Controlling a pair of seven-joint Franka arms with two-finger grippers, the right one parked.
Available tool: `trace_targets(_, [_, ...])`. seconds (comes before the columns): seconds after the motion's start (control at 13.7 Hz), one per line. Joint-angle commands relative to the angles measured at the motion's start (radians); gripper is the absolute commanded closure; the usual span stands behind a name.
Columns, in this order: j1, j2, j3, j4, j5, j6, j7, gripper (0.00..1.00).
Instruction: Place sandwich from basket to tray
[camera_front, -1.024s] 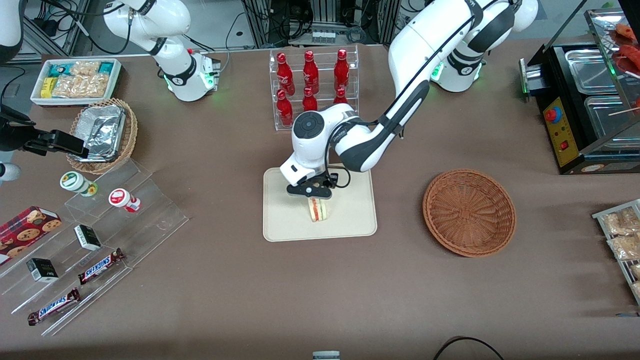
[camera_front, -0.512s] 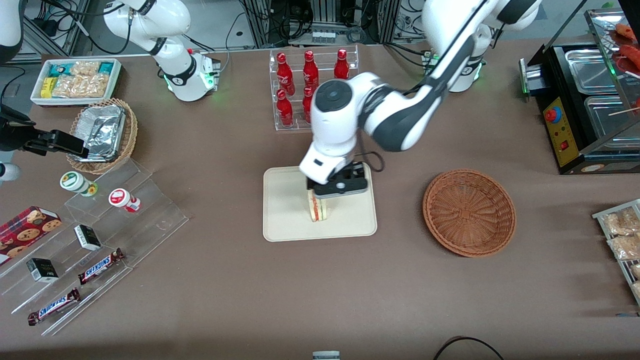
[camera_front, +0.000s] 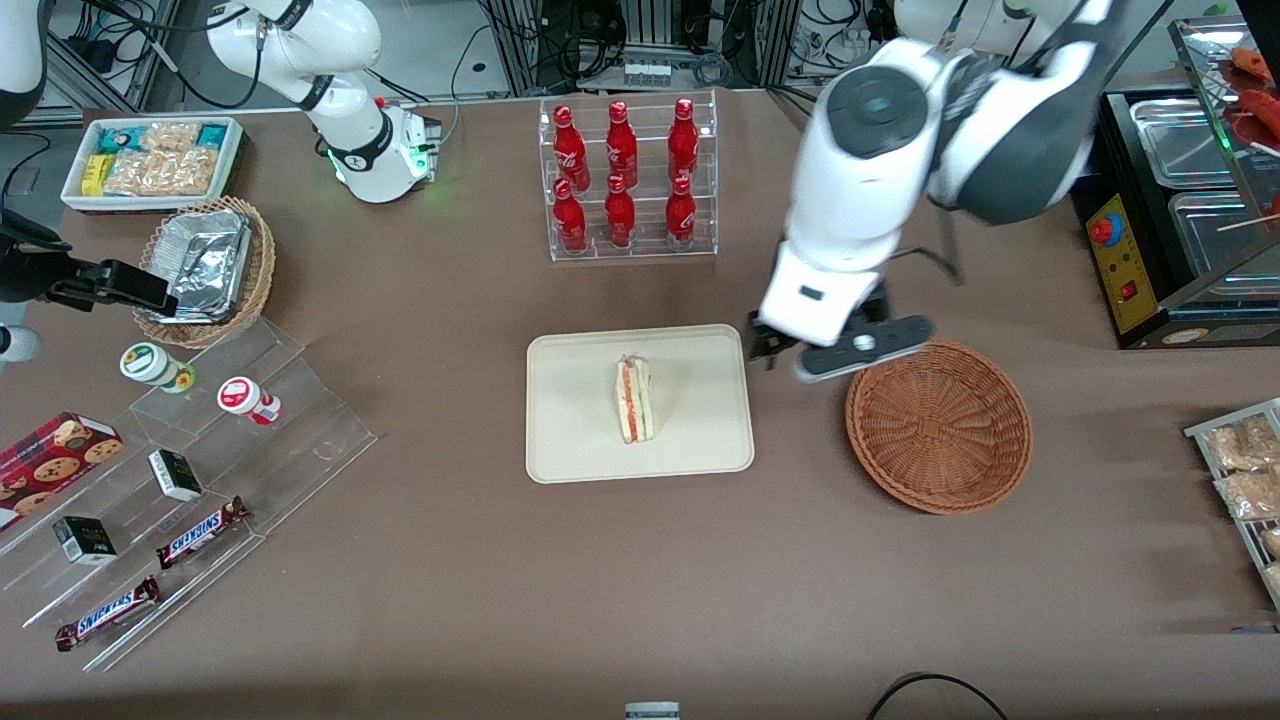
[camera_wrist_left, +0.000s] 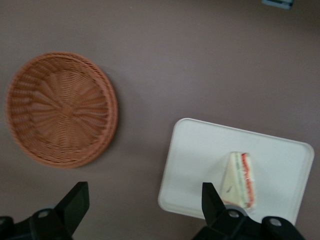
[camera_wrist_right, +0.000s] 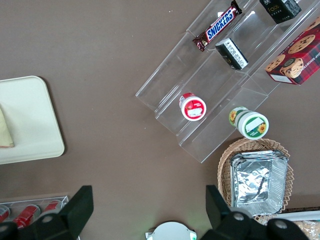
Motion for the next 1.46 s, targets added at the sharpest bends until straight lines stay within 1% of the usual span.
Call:
trace_targets(0.0, [0.094, -0.093, -0.006, -0.067, -0.048, -0.043, 0.150, 0.01])
trace_targets(0.15, [0.166, -0.158, -0.008, -0.122, -0.076, -0.056, 0.270, 0.01])
trace_targets(0.29, [0.239, -0.218, -0.006, -0.175, -0.122, -0.057, 0.395, 0.01])
trace_targets(0.44, [0.307, -0.284, -0.005, -0.255, -0.154, -0.048, 0.520, 0.01])
trace_targets(0.51, [0.322, -0.324, 0.011, -0.295, -0.171, -0.045, 0.590, 0.01])
trace_targets(0.59, [0.308, -0.349, 0.072, -0.326, -0.184, -0.043, 0.644, 0.01])
trace_targets(0.66, [0.270, -0.367, 0.122, -0.346, -0.191, -0.042, 0.686, 0.01])
trace_targets(0.73, [0.224, -0.383, 0.206, -0.361, -0.194, -0.039, 0.728, 0.01])
trace_targets(0.8, [0.189, -0.384, 0.259, -0.361, -0.194, -0.039, 0.759, 0.01])
trace_targets(0.88, [0.178, -0.377, 0.285, -0.352, -0.191, -0.039, 0.784, 0.01])
trace_targets(1.17, [0.176, -0.289, 0.287, -0.225, -0.182, -0.039, 0.776, 0.01])
trace_targets(1.39, [0.185, -0.282, 0.296, -0.209, -0.178, -0.017, 0.784, 0.01])
